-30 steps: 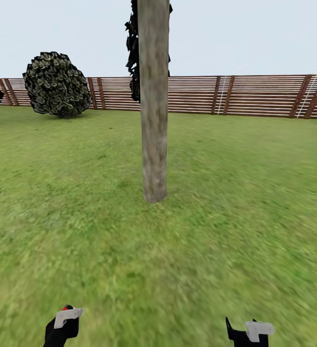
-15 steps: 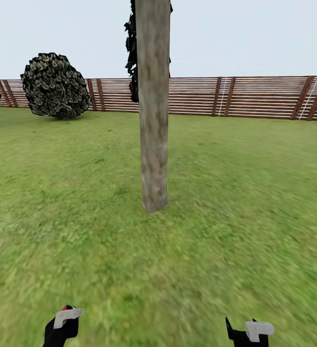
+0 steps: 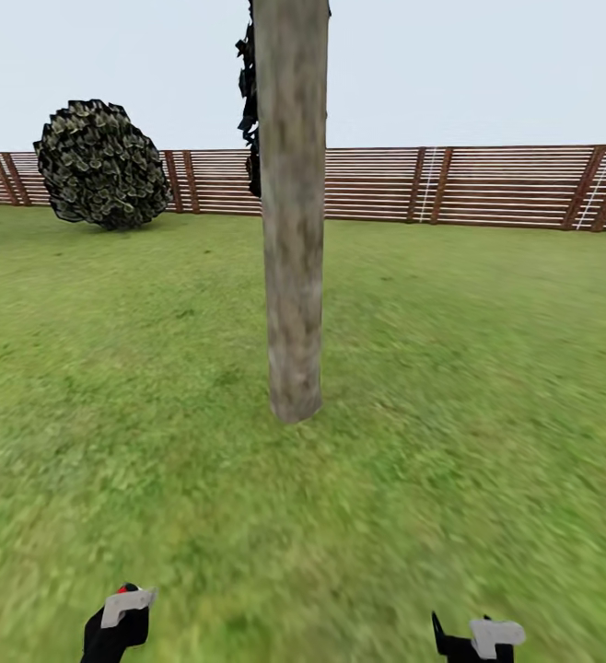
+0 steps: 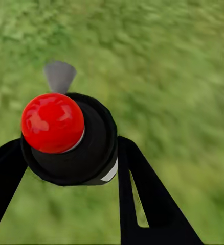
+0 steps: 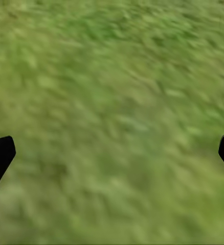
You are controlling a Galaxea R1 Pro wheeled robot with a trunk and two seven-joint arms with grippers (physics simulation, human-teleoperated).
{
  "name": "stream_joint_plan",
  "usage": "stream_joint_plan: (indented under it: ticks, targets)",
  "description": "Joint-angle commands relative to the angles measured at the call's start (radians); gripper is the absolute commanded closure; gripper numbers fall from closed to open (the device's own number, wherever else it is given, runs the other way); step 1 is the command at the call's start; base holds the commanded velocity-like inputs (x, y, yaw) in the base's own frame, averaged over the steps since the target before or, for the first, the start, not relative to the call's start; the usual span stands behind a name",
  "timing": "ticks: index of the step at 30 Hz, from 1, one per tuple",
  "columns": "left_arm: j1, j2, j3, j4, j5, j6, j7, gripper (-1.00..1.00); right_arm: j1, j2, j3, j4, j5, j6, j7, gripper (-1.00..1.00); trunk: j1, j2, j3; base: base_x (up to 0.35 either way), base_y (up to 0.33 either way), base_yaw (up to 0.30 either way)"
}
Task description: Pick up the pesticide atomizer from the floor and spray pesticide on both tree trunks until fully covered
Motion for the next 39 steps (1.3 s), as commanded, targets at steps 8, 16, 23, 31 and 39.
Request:
stream_joint_plan:
  ticks: [8,16,23,31,39]
  targets:
    - [-0.001,0.005,0.004,0.001,0.003,-0.004,-0.011,1.0,-0.002,0.0,-0.002,0.03,-0.001,-0.002,0.001,-1.0,0.0,0.0,-0.001,0.34,0.0,0.0]
    - [-0.004,0.04,-0.009,-0.006,-0.011,-0.001,-0.04,1.0,-0.004,-0.009,-0.001,-0.032,0.022,0.0,0.01,-1.0,0.0,0.0,-0.001,0.314,0.0,0.0]
    - [-0.12,0.101,-0.016,-0.076,-0.413,0.097,-0.539,1.0,-0.271,0.035,0.05,-0.077,0.52,0.138,0.459,-1.0,0.0,0.0,-0.001,0.039,0.0,0.0]
    - [-0.265,0.094,-0.017,-0.095,-0.569,0.237,-0.861,1.0,-0.408,0.055,0.054,-0.078,0.547,0.249,0.778,-1.0,0.0,0.0,-0.001,0.0,0.0,0.0]
    - [-0.318,0.075,-0.016,-0.104,-0.714,0.275,-0.968,1.0,-0.431,0.056,0.067,-0.083,0.553,0.252,0.87,-1.0,0.0,0.0,-0.001,0.0,0.0,0.0]
